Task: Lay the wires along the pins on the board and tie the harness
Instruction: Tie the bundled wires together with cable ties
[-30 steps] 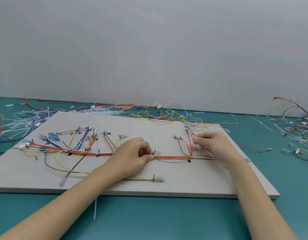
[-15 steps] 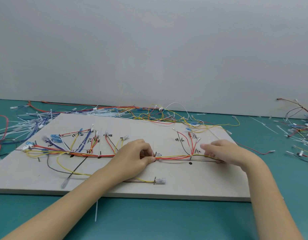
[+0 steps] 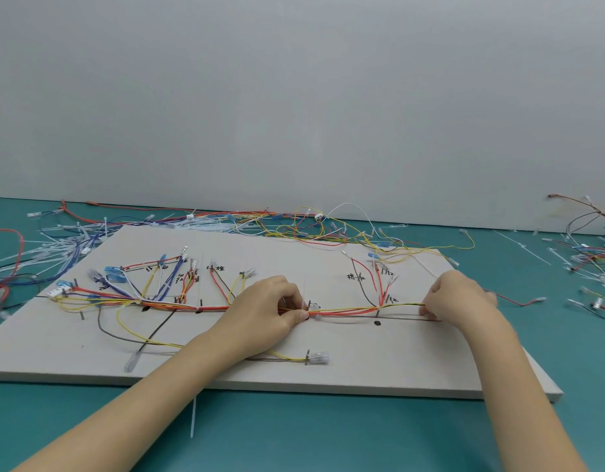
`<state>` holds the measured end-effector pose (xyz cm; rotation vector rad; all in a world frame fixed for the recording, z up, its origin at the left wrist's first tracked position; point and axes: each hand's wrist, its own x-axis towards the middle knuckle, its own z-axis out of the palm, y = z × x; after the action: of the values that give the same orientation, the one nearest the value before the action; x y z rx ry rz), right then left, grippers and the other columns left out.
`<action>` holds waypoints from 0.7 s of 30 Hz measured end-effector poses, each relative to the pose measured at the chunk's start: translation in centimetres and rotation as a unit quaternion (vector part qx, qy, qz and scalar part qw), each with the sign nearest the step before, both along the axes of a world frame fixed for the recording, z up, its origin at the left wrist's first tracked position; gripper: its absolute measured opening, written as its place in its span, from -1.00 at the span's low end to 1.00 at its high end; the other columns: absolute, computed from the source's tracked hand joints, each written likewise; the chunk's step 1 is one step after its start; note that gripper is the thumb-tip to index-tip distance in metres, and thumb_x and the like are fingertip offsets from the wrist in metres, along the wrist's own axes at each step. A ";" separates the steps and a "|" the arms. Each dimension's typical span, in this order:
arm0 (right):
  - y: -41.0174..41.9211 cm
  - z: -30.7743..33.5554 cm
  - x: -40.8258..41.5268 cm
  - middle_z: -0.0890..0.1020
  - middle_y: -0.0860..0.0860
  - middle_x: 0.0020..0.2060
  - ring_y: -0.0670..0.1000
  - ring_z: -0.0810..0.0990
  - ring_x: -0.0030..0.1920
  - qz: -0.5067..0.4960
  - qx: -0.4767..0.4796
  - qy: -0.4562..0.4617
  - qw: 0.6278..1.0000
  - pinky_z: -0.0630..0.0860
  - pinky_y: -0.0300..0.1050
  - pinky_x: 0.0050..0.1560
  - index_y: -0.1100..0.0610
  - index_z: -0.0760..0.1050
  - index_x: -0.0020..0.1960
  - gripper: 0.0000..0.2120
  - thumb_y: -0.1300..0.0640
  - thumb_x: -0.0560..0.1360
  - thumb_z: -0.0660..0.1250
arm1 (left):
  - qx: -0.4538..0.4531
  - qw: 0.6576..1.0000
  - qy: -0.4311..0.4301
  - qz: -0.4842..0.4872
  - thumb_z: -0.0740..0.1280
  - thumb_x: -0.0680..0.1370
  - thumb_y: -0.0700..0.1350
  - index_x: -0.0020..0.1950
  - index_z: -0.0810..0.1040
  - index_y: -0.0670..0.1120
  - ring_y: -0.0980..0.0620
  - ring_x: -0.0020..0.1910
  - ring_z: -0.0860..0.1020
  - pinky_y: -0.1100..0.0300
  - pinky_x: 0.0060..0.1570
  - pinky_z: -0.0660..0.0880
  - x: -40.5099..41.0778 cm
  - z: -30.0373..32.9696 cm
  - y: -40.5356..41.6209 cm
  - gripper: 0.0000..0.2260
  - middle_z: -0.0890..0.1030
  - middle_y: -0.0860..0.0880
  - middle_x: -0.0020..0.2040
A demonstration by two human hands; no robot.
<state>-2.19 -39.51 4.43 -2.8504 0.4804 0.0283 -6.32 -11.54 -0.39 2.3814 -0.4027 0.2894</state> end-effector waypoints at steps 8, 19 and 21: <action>0.2 -0.2 -0.1 0.48 0.11 -0.27 0.15 0.49 -0.14 0.031 0.027 0.026 0.999 0.29 -0.22 -0.34 0.17 0.32 -0.24 -0.82 0.33 0.52 0.13 | -0.006 1.000 -0.006 -0.006 0.45 0.48 -0.07 -0.19 0.61 0.04 0.15 -0.16 0.52 0.08 -0.06 0.49 0.1 -0.1 0.0 -0.93 0.55 0.10 -0.17; -0.2 1.1 -0.9 0.35 0.08 -0.39 0.02 0.28 -0.41 0.024 0.023 0.011 0.999 0.17 -0.16 -0.45 0.21 0.31 -0.24 -0.82 0.35 0.51 0.21 | -0.003 1.000 -0.009 -0.005 0.45 0.47 -0.05 -0.20 0.59 0.06 0.15 -0.16 0.51 0.06 -0.07 0.49 0.2 -0.3 0.1 -0.92 0.55 0.11 -0.19; -0.1 1.2 -0.9 0.33 0.08 -0.40 0.01 0.26 -0.42 0.020 0.015 0.016 1.000 0.15 -0.16 -0.46 0.19 0.25 -0.29 -0.75 0.36 0.52 0.20 | -0.002 1.000 -0.008 -0.005 0.45 0.48 -0.05 -0.20 0.59 0.05 0.14 -0.16 0.52 0.06 -0.07 0.49 0.2 -0.3 0.1 -0.92 0.55 0.10 -0.18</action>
<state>-3.05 -39.64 5.60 -2.8335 0.4266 0.0875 -6.09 -11.42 -0.70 2.3740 -0.4218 0.3030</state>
